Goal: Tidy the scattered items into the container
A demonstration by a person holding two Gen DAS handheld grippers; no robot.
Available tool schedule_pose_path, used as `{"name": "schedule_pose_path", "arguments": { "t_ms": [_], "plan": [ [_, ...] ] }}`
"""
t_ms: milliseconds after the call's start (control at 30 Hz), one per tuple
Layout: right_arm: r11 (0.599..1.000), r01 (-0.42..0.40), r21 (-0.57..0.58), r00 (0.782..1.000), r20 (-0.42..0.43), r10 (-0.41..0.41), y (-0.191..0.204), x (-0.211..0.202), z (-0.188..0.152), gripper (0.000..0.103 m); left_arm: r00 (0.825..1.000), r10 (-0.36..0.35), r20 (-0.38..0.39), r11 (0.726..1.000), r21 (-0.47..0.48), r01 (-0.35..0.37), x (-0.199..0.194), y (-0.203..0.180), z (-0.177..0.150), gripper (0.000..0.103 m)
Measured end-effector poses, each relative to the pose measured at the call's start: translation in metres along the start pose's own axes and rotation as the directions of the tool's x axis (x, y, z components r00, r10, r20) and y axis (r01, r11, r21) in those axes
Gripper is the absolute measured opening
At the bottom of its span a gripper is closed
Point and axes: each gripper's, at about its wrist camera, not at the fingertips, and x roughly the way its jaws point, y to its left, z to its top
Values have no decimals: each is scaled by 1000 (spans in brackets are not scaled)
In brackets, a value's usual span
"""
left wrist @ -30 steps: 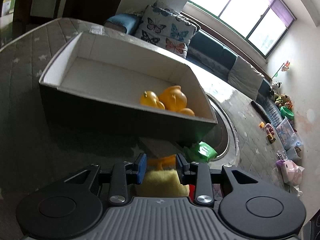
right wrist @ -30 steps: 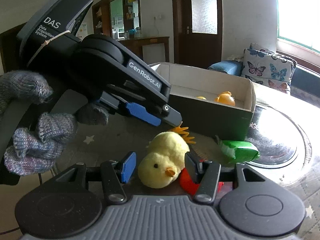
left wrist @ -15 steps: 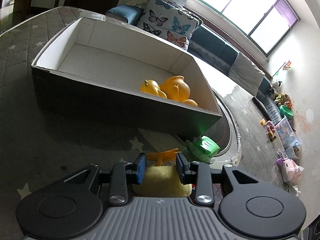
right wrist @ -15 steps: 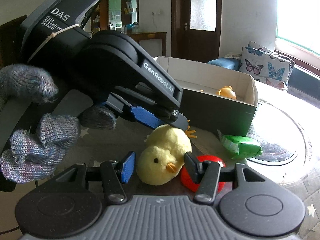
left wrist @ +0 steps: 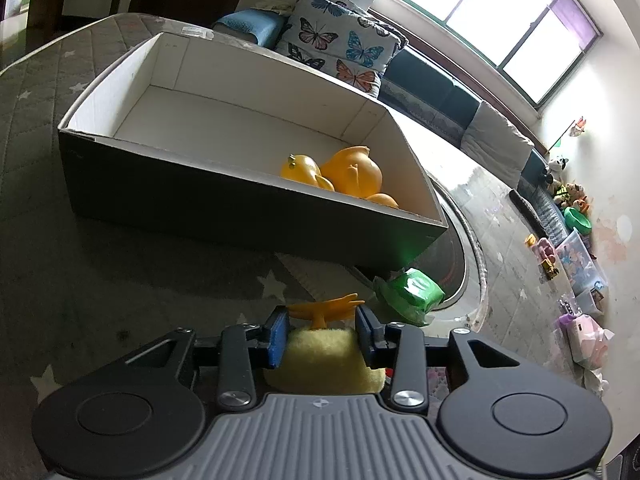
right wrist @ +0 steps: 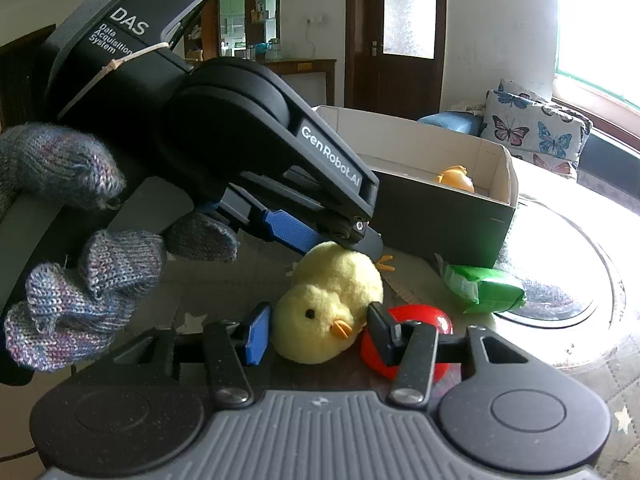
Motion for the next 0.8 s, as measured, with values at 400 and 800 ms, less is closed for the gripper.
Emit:
{"name": "schedule_pose_path", "arguments": {
  "t_ms": [400, 800],
  "plan": [
    [999, -45, -10, 999, -10, 45, 5, -10, -6, 49, 1000, 19, 18, 1000, 4, -19, -17, -2, -15, 36],
    [999, -49, 18, 999, 2, 49, 7, -13, -8, 48, 999, 11, 36, 999, -51, -9, -21, 5, -22, 37]
  ]
}}
